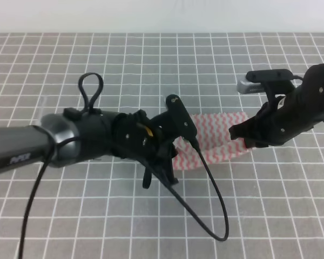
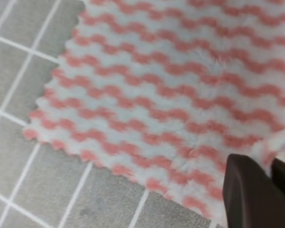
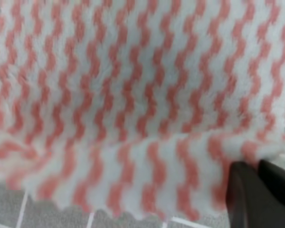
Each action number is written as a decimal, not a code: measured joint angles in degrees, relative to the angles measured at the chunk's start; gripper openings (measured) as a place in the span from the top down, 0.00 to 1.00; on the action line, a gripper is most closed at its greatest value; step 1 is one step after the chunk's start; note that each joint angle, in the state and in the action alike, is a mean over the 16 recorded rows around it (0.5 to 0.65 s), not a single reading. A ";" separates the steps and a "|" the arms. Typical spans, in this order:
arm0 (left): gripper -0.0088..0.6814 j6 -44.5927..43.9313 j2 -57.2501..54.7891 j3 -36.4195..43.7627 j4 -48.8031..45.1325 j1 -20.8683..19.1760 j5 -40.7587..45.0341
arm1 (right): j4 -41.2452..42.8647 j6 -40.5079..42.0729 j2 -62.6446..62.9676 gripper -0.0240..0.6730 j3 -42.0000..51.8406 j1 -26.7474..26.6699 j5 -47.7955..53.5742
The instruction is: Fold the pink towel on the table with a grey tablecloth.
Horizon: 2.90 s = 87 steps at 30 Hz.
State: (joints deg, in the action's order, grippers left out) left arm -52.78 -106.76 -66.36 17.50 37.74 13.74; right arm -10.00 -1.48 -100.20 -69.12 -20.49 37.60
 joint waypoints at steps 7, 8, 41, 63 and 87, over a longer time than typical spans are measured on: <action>0.99 -0.13 -2.05 -2.37 -0.18 -0.06 0.50 | 0.32 0.01 -0.89 0.99 -0.01 -0.02 -1.23; 0.99 -0.13 -2.34 -2.73 -0.21 -0.07 0.55 | 0.38 0.01 -0.98 0.99 -0.01 -0.02 -1.46; 0.99 0.58 -7.00 -9.93 -0.09 -2.26 0.55 | 1.49 0.02 -3.95 0.99 -0.02 -0.01 -10.11; 0.99 0.25 -9.44 -14.43 -0.23 -2.48 1.53 | 1.53 0.05 -4.41 0.99 -0.04 2.48 -13.46; 0.99 0.04 -10.77 -14.44 -0.41 -3.35 0.42 | 1.31 0.23 -5.34 0.98 -0.53 2.69 -16.90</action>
State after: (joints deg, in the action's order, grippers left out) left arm -52.74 -117.53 -80.80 17.09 34.39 14.16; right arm -8.69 -1.25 -105.54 -69.64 -17.80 20.70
